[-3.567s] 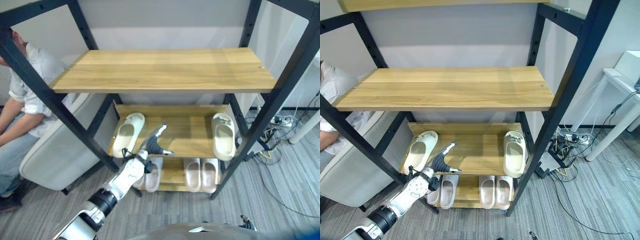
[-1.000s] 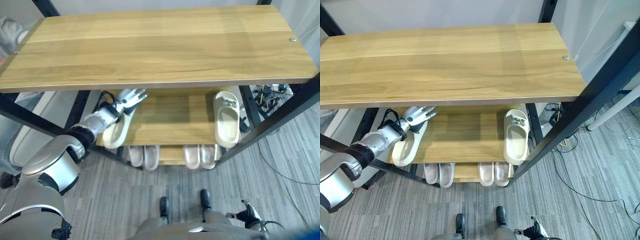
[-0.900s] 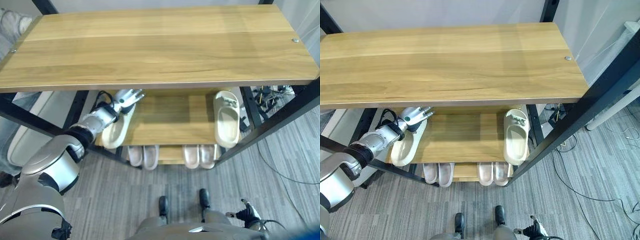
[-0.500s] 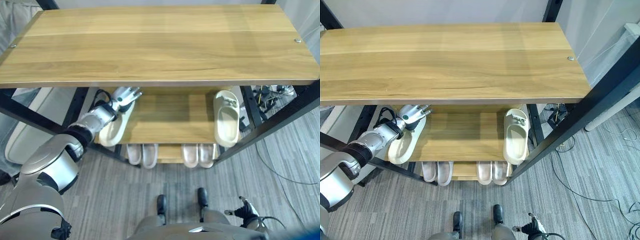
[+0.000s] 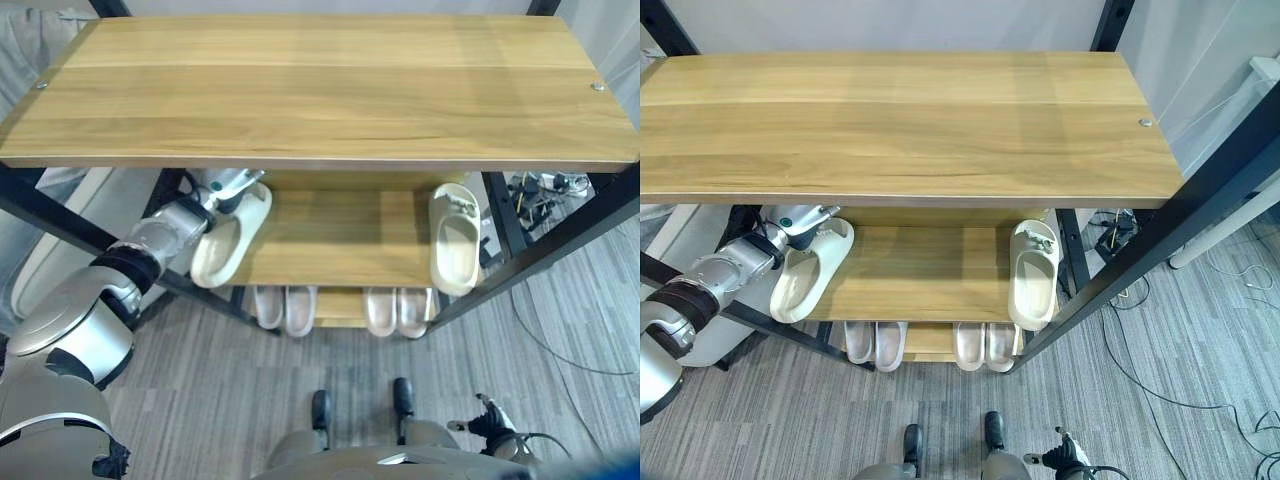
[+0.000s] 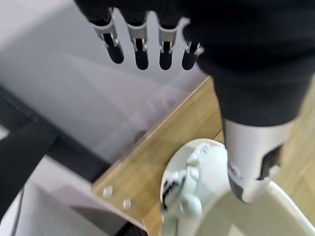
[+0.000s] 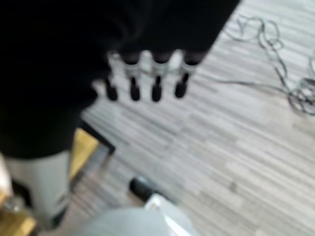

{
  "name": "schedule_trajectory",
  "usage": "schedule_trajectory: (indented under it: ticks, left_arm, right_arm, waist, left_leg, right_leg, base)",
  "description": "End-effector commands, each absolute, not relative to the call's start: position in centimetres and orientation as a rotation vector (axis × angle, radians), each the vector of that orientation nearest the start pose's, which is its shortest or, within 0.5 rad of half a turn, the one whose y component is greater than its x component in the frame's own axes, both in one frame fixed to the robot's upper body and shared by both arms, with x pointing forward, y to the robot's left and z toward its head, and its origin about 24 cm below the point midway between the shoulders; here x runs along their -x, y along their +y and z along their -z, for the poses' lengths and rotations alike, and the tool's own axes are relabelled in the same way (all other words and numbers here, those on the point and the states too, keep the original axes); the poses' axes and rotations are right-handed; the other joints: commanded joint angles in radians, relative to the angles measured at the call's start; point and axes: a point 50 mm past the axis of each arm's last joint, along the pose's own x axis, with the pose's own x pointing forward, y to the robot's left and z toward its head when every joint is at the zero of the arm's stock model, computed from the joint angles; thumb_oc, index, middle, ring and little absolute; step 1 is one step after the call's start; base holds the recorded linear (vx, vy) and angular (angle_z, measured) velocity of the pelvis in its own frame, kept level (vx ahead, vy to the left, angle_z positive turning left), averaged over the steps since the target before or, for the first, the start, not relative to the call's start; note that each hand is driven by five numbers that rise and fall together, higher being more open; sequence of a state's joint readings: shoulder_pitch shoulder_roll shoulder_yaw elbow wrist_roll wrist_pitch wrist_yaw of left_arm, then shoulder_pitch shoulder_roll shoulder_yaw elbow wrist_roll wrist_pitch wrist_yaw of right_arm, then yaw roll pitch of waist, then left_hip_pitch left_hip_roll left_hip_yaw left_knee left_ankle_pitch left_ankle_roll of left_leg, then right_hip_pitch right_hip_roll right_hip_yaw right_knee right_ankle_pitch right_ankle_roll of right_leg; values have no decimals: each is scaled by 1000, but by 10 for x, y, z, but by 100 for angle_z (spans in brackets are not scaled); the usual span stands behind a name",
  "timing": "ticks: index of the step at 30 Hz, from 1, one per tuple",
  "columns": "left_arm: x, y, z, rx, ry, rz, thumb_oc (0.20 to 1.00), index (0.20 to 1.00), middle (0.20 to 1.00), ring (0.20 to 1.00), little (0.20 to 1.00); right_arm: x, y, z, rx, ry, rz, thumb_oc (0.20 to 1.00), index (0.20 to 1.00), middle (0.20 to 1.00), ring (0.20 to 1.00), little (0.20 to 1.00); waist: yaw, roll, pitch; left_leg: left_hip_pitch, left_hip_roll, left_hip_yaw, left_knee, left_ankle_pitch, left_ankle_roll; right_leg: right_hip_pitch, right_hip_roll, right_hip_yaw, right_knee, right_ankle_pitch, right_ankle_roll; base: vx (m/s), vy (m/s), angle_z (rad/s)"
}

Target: Arrange the slippers neatly on the shoe rack.

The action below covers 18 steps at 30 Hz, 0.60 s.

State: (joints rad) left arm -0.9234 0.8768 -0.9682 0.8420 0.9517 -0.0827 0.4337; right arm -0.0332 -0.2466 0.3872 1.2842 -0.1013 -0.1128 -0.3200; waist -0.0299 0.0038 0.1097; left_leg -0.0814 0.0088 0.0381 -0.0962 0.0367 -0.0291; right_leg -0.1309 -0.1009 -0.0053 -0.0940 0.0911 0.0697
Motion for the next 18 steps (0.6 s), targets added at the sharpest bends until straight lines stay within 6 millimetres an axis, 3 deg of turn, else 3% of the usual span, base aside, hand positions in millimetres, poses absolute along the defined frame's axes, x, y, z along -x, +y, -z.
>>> schedule_trajectory:
  ticks: [1, 18]
  left_arm:
    - [-379, 270, -179, -2257, -349, -26, 1000, 1000, 1000, 1000, 1000]
    - [-383, 262, -171, -2309, -342, 24, 1000, 1000, 1000, 1000, 1000]
  right_arm:
    - [-104, -244, 152, 713, 1058, 68, 1000, 1000, 1000, 1000, 1000]
    - [-120, -248, 147, 740, 1014, 89, 1000, 1000, 1000, 1000, 1000]
  waist:
    - [24, 65, -11]
    - [23, 68, 15]
  left_leg:
    - [27, -10, 17, 10, -71, -12]
    - [-18, -6, 22, 12, -62, -11]
  right_leg:
    - [52, 0, -46, 59, -105, 97]
    - [3, -2, -45, 64, -95, 98]
  base:
    - [0, 0, 0]
    - [0, 0, 0]
